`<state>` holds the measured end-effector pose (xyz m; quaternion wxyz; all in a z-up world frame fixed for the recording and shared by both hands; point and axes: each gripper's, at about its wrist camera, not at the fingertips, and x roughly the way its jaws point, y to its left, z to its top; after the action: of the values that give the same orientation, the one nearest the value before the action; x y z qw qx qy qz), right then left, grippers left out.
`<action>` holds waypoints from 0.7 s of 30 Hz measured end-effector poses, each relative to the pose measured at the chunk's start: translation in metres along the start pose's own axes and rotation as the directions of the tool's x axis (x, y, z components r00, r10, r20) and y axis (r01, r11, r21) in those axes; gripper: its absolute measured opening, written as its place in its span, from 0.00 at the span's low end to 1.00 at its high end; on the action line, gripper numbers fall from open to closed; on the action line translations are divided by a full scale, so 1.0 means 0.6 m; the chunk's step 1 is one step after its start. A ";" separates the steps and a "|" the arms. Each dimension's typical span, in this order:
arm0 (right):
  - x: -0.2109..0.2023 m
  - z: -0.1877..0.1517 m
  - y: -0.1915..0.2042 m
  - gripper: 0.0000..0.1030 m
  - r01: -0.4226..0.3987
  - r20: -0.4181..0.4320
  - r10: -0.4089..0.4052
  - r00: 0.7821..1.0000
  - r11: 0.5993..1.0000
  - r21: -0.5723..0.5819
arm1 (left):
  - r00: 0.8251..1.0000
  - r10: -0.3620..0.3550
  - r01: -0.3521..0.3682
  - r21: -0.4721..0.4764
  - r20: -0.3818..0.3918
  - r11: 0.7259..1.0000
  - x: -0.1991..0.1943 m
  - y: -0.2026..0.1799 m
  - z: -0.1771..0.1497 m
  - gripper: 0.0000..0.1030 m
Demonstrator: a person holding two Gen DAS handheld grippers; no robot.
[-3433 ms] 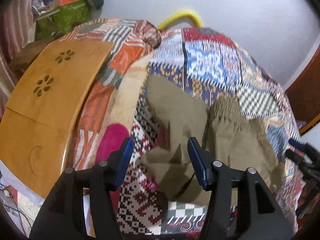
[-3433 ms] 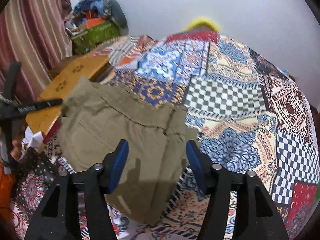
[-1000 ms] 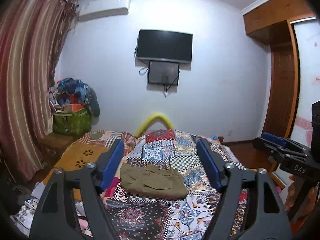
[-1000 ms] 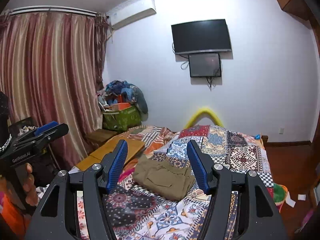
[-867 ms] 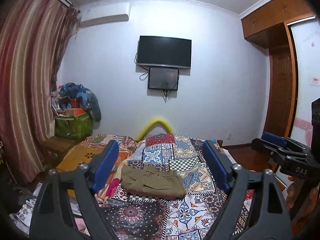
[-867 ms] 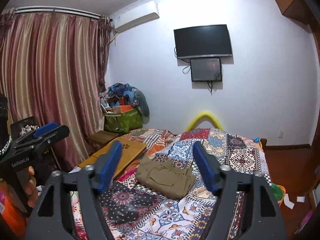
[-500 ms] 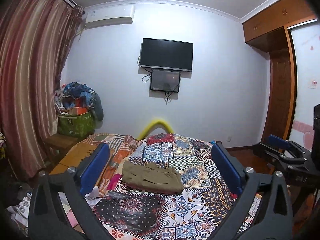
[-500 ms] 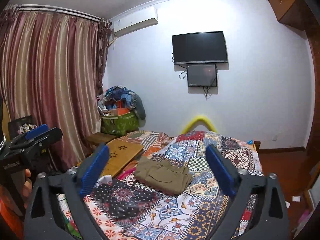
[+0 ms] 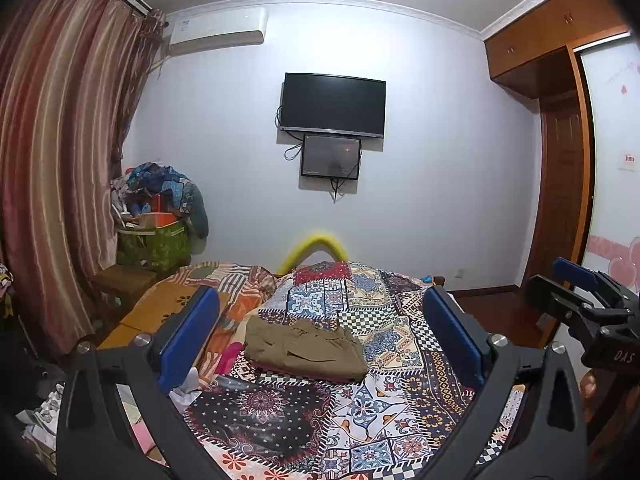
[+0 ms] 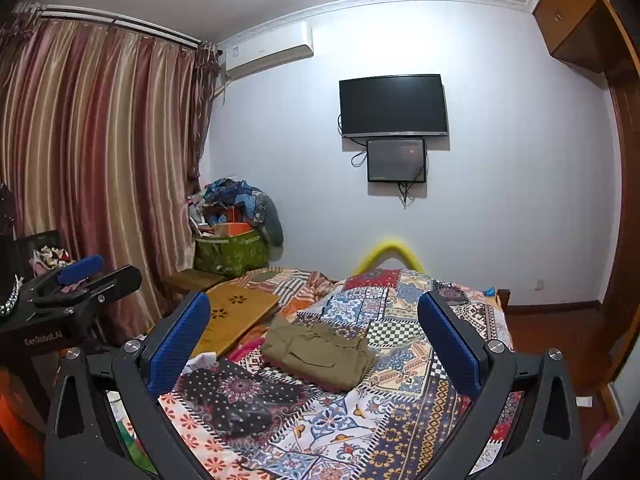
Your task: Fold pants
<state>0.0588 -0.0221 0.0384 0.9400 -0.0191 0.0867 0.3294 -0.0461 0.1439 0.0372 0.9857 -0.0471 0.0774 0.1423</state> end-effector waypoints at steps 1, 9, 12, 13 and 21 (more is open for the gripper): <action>-0.002 -0.002 0.001 1.00 -0.001 0.000 0.001 1.000 1.000 0.002 | 1.000 0.000 0.000 0.000 0.000 1.000 -0.002 -0.001 -0.002 1.00; -0.008 -0.005 0.005 1.00 0.002 0.016 -0.003 1.000 1.000 0.008 | 1.000 -0.007 0.007 -0.002 -0.010 1.000 0.001 -0.001 -0.008 1.00; -0.012 -0.005 0.007 1.00 0.002 0.019 -0.002 1.000 1.000 0.006 | 1.000 -0.011 0.011 -0.005 -0.011 1.000 0.002 -0.002 -0.008 1.00; -0.012 -0.005 0.007 1.00 0.004 0.021 -0.004 1.000 1.000 0.006 | 1.000 -0.012 0.012 -0.006 -0.011 1.000 0.001 -0.002 -0.007 1.00; -0.017 -0.001 0.009 1.00 0.002 0.027 -0.002 1.000 1.000 0.013 | 1.000 -0.015 0.015 0.009 -0.001 1.000 -0.001 -0.009 -0.007 1.00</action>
<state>0.0475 -0.0245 0.0395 0.9415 -0.0084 0.0760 0.3281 -0.0458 0.1382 0.0334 0.9869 -0.0433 0.0783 0.1346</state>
